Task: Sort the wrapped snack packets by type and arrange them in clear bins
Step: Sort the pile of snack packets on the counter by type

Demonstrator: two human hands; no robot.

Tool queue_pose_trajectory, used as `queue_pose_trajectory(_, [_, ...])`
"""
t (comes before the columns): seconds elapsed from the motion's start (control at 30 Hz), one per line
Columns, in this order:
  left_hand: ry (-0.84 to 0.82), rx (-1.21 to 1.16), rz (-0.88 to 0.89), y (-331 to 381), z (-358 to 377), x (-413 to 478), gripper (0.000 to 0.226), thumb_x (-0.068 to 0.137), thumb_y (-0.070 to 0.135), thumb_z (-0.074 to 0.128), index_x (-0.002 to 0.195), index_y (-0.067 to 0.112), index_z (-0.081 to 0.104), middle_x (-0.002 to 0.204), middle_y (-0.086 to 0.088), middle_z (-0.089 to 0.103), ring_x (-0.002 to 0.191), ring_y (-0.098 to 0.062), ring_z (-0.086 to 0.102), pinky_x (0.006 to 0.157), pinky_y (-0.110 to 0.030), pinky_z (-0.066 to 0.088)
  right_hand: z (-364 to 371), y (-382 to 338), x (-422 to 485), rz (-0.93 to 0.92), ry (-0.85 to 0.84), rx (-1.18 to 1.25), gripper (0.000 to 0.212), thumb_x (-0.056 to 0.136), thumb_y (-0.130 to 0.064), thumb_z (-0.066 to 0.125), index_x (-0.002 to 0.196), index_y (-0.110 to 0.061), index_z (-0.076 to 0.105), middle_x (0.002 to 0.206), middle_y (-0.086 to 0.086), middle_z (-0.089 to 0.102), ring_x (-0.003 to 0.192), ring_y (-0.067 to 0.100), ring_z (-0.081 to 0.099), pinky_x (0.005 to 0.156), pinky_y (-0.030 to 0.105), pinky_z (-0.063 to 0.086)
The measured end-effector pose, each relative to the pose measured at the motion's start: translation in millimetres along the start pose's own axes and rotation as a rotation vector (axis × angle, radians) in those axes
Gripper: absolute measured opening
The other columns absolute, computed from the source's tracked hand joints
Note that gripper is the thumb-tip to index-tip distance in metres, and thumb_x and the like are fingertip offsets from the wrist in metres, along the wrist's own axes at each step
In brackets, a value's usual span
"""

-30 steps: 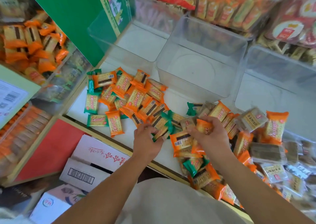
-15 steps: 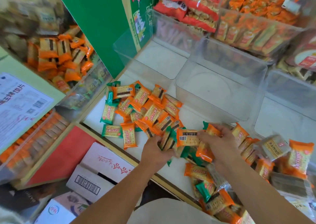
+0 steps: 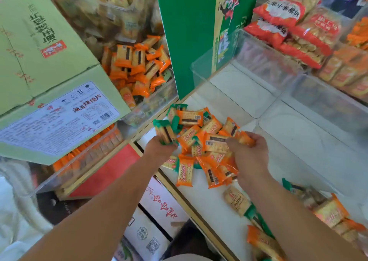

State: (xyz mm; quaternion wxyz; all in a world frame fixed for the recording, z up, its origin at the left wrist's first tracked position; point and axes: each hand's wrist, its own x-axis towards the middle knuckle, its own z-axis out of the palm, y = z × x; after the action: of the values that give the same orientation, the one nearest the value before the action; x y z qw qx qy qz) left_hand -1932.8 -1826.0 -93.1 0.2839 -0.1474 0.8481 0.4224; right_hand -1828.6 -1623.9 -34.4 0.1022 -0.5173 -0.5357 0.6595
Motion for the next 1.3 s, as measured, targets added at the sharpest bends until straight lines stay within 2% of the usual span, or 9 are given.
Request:
queue_pose_trajectory(0.13, [-0.009, 0.233, 0.070, -12.2, -6.5, -0.5, 0.040, 0.093, 0.030, 0.067, 0.131, 0.020, 0.057, 0.110, -0.002, 0.065, 0.089, -0.020, 0.064, 0.078, -0.037, 0.057, 48.1, -27.0, 15.9, -0.049, 0.070, 0.086, 0.042, 0.078, -0.030, 0.085, 0.106, -0.036, 0.053, 0.105, 0.001, 0.067, 0.076, 0.024, 0.068, 0.063, 0.036, 0.056])
queue_pose_trajectory(0.27, [-0.073, 0.273, 0.116, -14.7, -8.0, -4.8, 0.064, 0.095, 0.039, 0.068, 0.152, 0.023, 0.044, 0.143, -0.002, 0.056, 0.109, -0.019, 0.057, 0.067, -0.021, 0.043, 82.0, -32.2, 22.9, 0.021, -0.071, -0.005, 0.086, 0.080, -0.045, 0.083, 0.149, -0.037, 0.033, 0.145, -0.004, 0.046, 0.124, 0.025, 0.054, 0.094, 0.040, 0.045])
queue_pose_trajectory(0.33, [-0.101, 0.268, 0.160, -13.0, -11.5, -6.8, 0.066, 0.097, 0.038, 0.067, 0.155, 0.025, 0.040, 0.151, 0.000, 0.050, 0.123, -0.021, 0.054, 0.079, -0.021, 0.042, 82.0, -26.4, 24.3, 0.056, -0.151, -0.046, 0.091, 0.085, -0.039, 0.079, 0.157, -0.036, 0.023, 0.158, -0.004, 0.035, 0.137, 0.026, 0.044, 0.101, 0.045, 0.038])
queue_pose_trajectory(0.5, [-0.132, 0.341, 0.162, -22.7, -19.8, -9.0, 0.065, 0.098, 0.037, 0.066, 0.156, 0.028, 0.038, 0.153, -0.001, 0.049, 0.134, -0.024, 0.051, 0.093, -0.024, 0.041, 42.5, -3.5, 11.0, -0.101, -0.111, -0.249, 0.041, 0.091, -0.026, 0.069, 0.131, -0.031, 0.062, 0.125, -0.013, 0.062, 0.115, 0.016, 0.058, 0.092, 0.036, 0.047])
queue_pose_trajectory(0.63, [-0.170, 0.448, 0.176, -31.6, -12.6, -15.8, 0.042, 0.097, 0.028, 0.064, 0.138, 0.022, 0.054, 0.115, -0.001, 0.063, 0.110, -0.026, 0.065, 0.083, -0.033, 0.055, 4.0, 22.3, -15.9, -0.122, -0.268, -0.454, 0.010, 0.091, -0.028, 0.071, 0.099, -0.032, 0.074, 0.098, -0.013, 0.073, 0.098, 0.013, 0.068, 0.087, 0.040, 0.058])
queue_pose_trajectory(0.77, [0.073, 0.326, 0.349, -33.6, 5.5, -41.4, 0.035, 0.097, 0.022, 0.064, 0.131, 0.015, 0.062, 0.122, -0.003, 0.064, 0.110, -0.023, 0.065, 0.083, -0.027, 0.048, -47.3, 36.8, -41.0, -0.118, -0.372, -0.581, 0.008, 0.093, -0.028, 0.071, 0.101, -0.028, 0.073, 0.089, -0.013, 0.073, 0.088, 0.008, 0.068, 0.070, 0.021, 0.050])
queue_pose_trajectory(0.93, [-0.334, 0.216, 0.413, -51.5, 79.7, -115.4, 0.016, 0.096, 0.026, 0.066, 0.110, 0.021, 0.071, 0.092, 0.016, 0.065, 0.081, 0.005, 0.059, 0.081, -0.018, 0.049, -128.6, 63.5, -65.0, -0.029, -0.307, -0.693, 0.018, 0.096, -0.034, 0.067, 0.113, -0.029, 0.068, 0.105, -0.011, 0.069, 0.092, -0.001, 0.063, 0.069, 0.011, 0.044])
queue_pose_trajectory(1.17, [-0.703, 0.470, 0.399, -107.7, 169.1, -195.2, 0.023, 0.094, 0.030, 0.067, 0.113, 0.017, 0.067, 0.108, 0.003, 0.070, 0.101, -0.017, 0.064, 0.092, -0.033, 0.053, -241.9, 99.7, -120.7, -0.039, -0.122, -0.594, 0.009, 0.094, -0.031, 0.070, 0.103, -0.032, 0.071, 0.094, -0.015, 0.073, 0.086, -0.005, 0.065, 0.069, 0.007, 0.047])
queue_pose_trajectory(1.3, [-0.662, 0.504, 0.457, -121.5, 193.3, -221.1, 0.024, 0.087, 0.036, 0.071, 0.098, 0.020, 0.057, 0.095, 0.002, 0.064, 0.088, -0.018, 0.063, 0.080, -0.037, 0.054, -299.9, 137.0, -149.1, 0.002, 0.066, -0.465, 0.006, 0.093, -0.025, 0.072, 0.095, -0.030, 0.075, 0.082, -0.007, 0.075, 0.079, 0.012, 0.071, 0.076, 0.030, 0.056])
